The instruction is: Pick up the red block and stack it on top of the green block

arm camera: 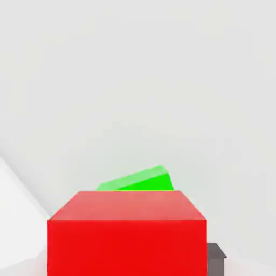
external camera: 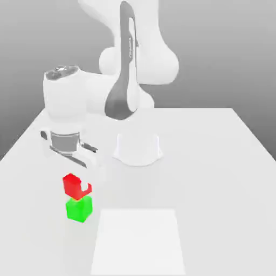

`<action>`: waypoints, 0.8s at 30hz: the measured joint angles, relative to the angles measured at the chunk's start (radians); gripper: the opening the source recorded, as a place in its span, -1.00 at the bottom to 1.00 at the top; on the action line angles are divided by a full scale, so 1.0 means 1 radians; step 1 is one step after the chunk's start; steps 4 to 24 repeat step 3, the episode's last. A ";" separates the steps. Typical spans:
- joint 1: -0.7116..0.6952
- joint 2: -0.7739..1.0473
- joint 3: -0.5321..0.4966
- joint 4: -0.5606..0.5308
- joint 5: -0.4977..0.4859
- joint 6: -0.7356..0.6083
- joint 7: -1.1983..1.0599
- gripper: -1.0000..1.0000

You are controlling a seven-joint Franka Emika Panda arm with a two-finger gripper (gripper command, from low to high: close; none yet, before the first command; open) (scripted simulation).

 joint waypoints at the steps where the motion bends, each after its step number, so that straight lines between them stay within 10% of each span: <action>1: 0.003 0.000 0.000 0.000 0.000 0.000 0.000 1.00; 24: 0.003 0.000 0.000 0.000 0.000 0.000 0.000 1.00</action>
